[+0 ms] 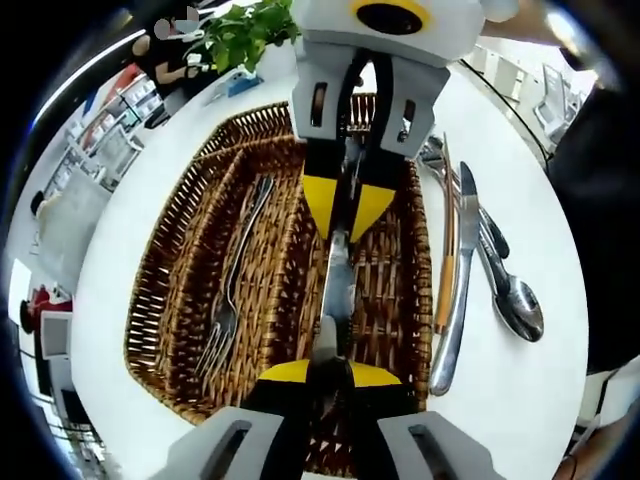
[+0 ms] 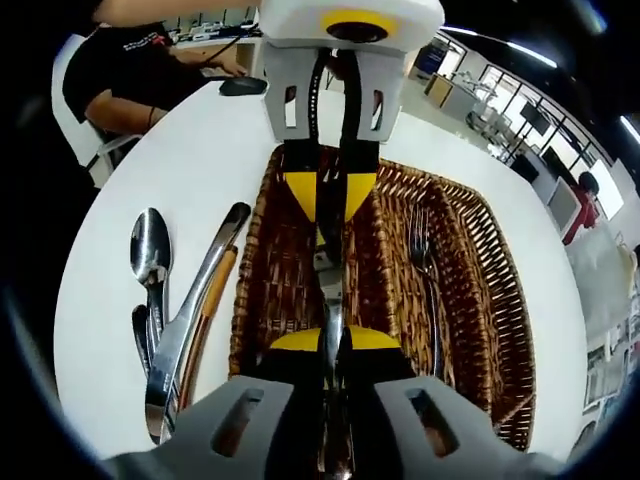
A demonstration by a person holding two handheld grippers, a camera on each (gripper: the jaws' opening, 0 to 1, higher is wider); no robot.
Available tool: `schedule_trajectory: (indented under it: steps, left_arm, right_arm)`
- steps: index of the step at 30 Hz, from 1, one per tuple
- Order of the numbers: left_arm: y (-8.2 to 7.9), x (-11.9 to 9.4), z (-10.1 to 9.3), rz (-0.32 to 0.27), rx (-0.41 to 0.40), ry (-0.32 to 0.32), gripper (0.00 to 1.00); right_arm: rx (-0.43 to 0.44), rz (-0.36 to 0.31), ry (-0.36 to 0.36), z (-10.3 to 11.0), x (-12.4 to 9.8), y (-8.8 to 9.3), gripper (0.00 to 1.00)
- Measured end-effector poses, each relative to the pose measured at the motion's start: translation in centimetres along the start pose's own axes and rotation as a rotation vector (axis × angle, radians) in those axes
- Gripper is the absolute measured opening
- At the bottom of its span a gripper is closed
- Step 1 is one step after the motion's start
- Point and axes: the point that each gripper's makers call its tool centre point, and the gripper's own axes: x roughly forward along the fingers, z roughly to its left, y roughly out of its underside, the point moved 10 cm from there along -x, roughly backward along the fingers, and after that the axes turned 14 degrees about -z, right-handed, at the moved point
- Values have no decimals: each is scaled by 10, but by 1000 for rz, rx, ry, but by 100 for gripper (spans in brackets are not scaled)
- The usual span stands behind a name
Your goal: Arrange the knives, forks, and spoons in their matching storage slots by inserting each utensil handle-first until every utensil is classified and aligned in the correct compartment
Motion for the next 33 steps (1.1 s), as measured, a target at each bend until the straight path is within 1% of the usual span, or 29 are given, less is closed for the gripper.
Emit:
schedule_trajectory:
  steps: [5,7,10,13,15,16,18,21,23,25,26,27,29,33]
  left_arm:
    - [1,4,1,15,-4,6,11]
    - [2,7,0,22,-1,3,11]
    - [4,8,-1,35,-3,4,11]
    - [4,8,1,34,-16,-5,12]
    - [5,9,2,46,-21,-5,12]
    - [5,10,2,51,-16,-15,12]
    - [5,10,2,51,-28,-16,12]
    - [6,9,2,50,-28,-22,12]
    - [6,8,1,52,-23,-27,13]
    - [7,7,0,60,-23,-28,17]
    - [8,7,-2,67,-20,-29,17]
    - [8,7,-1,67,-11,-33,17]
    - [8,6,-2,62,-16,-33,17]
    - [6,1,-4,31,-34,-46,17]
  right_arm:
    - [17,19,5,2,6,5,6]
    - [10,28,10,3,8,7,6]
    - [5,21,15,3,7,5,6]
    - [-16,33,25,2,9,5,6]
    - [-9,37,23,2,9,4,6]
    - [-8,42,23,2,9,3,6]
    - [2,51,23,2,9,3,6]
    - [3,57,35,1,8,4,10]
    - [14,54,27,1,7,4,12]
    - [8,55,18,3,6,4,13]
    - [4,60,21,3,6,5,13]
    - [1,58,26,3,5,4,12]
    - [27,37,41,3,2,3,12]
    - [43,14,66,1,-6,-3,13]
